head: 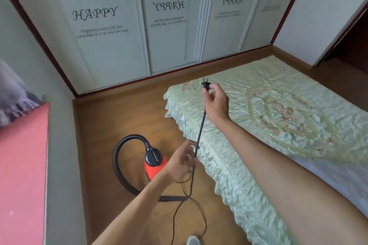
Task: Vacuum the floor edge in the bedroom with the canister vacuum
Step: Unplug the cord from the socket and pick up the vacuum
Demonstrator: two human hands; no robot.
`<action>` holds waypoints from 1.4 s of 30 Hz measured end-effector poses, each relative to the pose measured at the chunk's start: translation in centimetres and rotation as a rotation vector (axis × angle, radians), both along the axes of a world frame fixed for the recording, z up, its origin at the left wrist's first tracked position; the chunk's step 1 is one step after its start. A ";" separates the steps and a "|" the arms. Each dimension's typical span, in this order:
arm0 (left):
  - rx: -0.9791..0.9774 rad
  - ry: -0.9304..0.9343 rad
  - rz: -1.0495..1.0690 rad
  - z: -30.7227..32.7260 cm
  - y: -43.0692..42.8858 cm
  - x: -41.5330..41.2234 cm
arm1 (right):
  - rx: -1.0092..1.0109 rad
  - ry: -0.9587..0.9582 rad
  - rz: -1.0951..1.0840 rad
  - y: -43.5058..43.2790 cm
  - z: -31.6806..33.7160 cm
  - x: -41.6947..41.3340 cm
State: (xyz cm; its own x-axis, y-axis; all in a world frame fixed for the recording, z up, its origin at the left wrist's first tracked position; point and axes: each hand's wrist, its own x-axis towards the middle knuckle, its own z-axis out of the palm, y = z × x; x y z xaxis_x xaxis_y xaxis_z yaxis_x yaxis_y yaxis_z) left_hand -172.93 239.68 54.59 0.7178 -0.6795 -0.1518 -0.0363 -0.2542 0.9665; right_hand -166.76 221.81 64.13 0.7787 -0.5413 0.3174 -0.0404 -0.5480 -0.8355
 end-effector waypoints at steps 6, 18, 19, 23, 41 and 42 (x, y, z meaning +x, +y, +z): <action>0.084 -0.085 0.130 -1.6 -1.1 2.9 | 0.006 0.054 0.107 -0.5 -1.9 4.7; 0.171 -0.021 0.353 -4.5 -0.9 5.1 | 0.053 0.188 0.292 2.6 -5.4 10.7; 0.167 -0.012 0.371 -4.7 -0.5 5.5 | 0.056 0.197 0.309 3.2 -5.6 11.4; 0.169 -0.017 0.430 -6.2 1.0 7.5 | 0.067 0.210 0.366 5.6 -6.7 14.0; 0.137 0.228 0.480 -12.7 10.6 19.6 | 0.020 0.368 0.390 16.9 -13.5 27.0; 0.139 0.236 0.483 -13.0 10.8 19.8 | 0.020 0.377 0.393 17.1 -13.8 27.4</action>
State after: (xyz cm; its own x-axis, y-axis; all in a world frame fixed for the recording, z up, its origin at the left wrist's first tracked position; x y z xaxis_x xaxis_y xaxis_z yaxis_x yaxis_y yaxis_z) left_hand -153.14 250.50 41.61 0.8785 -0.2436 -0.4110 0.3297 -0.3135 0.8905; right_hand -139.37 238.95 50.29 0.9815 -0.1890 -0.0300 -0.1339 -0.5666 -0.8130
